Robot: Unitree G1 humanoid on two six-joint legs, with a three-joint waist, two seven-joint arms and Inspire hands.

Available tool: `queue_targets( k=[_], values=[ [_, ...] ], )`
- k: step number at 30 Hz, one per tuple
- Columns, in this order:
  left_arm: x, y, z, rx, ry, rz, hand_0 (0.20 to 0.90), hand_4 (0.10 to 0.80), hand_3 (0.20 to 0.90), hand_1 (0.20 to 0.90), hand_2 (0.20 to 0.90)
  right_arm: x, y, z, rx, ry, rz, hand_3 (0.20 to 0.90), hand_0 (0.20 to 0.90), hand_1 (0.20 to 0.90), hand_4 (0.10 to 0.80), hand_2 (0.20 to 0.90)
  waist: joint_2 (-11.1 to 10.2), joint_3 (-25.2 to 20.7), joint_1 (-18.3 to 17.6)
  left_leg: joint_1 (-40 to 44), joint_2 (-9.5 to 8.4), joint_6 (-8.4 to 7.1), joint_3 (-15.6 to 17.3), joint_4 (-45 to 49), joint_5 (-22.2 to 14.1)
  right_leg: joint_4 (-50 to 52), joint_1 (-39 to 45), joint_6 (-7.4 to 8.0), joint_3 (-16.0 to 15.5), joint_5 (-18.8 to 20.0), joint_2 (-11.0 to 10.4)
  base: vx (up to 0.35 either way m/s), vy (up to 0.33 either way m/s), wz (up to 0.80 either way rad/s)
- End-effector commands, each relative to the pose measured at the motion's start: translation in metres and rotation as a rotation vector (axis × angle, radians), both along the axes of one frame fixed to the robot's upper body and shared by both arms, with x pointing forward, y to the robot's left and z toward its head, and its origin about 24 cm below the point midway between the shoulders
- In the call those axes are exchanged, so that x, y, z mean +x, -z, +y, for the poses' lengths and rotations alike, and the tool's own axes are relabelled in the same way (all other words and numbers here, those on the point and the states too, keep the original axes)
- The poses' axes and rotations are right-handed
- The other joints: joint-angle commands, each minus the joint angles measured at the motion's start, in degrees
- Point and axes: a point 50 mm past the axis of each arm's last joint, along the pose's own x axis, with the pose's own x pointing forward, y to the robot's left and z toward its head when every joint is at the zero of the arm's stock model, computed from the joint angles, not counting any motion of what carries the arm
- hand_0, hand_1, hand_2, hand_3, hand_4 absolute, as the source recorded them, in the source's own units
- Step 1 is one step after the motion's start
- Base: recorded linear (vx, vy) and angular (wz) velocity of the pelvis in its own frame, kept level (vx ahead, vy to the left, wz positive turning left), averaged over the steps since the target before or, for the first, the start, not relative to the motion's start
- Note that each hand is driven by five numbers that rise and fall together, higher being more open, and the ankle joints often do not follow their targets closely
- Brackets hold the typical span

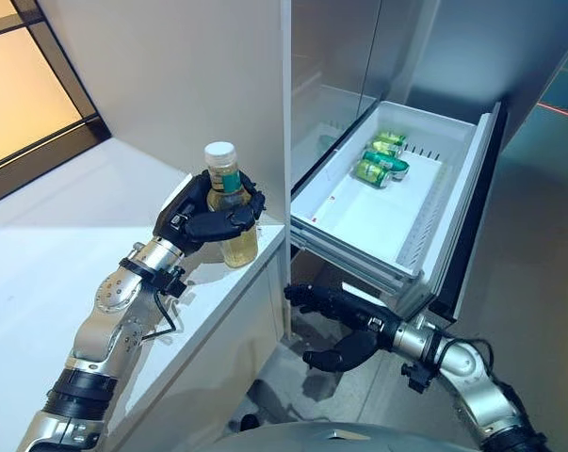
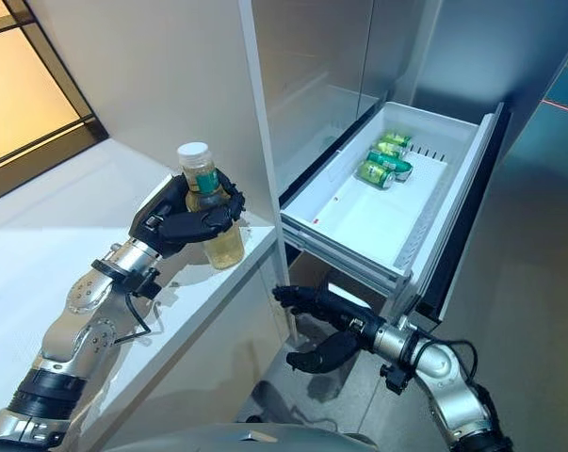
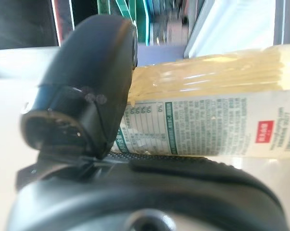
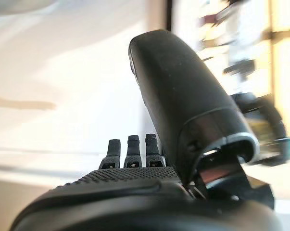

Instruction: Put drinks into fridge and close the fridge

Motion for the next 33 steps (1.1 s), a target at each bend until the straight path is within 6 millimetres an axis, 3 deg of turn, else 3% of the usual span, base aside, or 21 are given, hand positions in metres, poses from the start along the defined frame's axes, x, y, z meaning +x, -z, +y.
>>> queue_targets(
  k=[1, 9, 17, 26, 33],
  values=[
    [-0.013, -0.088, 0.006, -0.118, 0.090, -0.472, 0.300, 0.100, 0.200, 0.300, 0.300, 0.010, -0.042, 0.001, 0.117, -0.119, -0.109, 0.900, 0.900, 0.900, 0.800, 0.900, -0.42, -4.11, -0.24, 2.78, -5.40, 4.19, -0.65, 0.12, -7.67, 0.41, -4.38, 3.30, -1.80, 3.43, 2.18, 0.000, 0.000, 0.00],
    [-0.025, -0.096, 0.013, -0.164, 0.139, -0.545, 0.300, 0.100, 0.200, 0.300, 0.300, 0.011, -0.080, 0.001, 0.245, -0.161, -0.165, 0.900, 0.900, 0.900, 0.800, 0.900, -0.57, -4.62, 0.21, 2.61, -5.29, 3.96, -1.44, 0.12, -7.52, 0.47, -4.35, 2.90, -1.67, 3.29, 2.42, -0.005, 0.001, -0.01],
    [-0.037, -0.106, 0.022, -0.186, 0.148, -0.674, 0.300, 0.100, 0.200, 0.300, 0.300, 0.017, -0.113, -0.013, 0.435, -0.072, -0.293, 0.900, 0.900, 0.900, 0.800, 0.900, -0.46, -5.45, 0.09, 1.91, -4.94, 3.57, -0.92, 0.12, -7.33, 0.32, -5.00, 2.93, -1.43, 3.59, 2.55, -0.003, 0.001, 0.00],
    [-0.042, -0.116, 0.028, -0.088, 0.084, -0.763, 0.300, 0.100, 0.200, 0.300, 0.300, 0.022, -0.120, -0.035, 0.442, 0.102, -0.356, 0.900, 0.900, 0.900, 0.800, 0.900, -0.22, -5.84, -0.14, 1.39, -4.99, 3.50, -1.00, 0.12, -7.29, 0.33, -5.43, 2.96, -1.43, 3.62, 2.62, -0.007, 0.000, 0.00],
    [-0.035, -0.114, 0.013, -0.068, 0.164, -0.733, 0.300, 0.100, 0.200, 0.300, 0.300, 0.032, -0.117, -0.026, 0.436, 0.109, -0.303, 0.900, 0.900, 0.900, 0.800, 0.900, -0.07, -5.73, 0.07, 1.53, -5.03, 3.55, -1.23, 0.12, -7.34, 0.28, -5.37, 2.96, -1.63, 3.74, 2.63, -0.018, 0.000, 0.00]
  ],
)
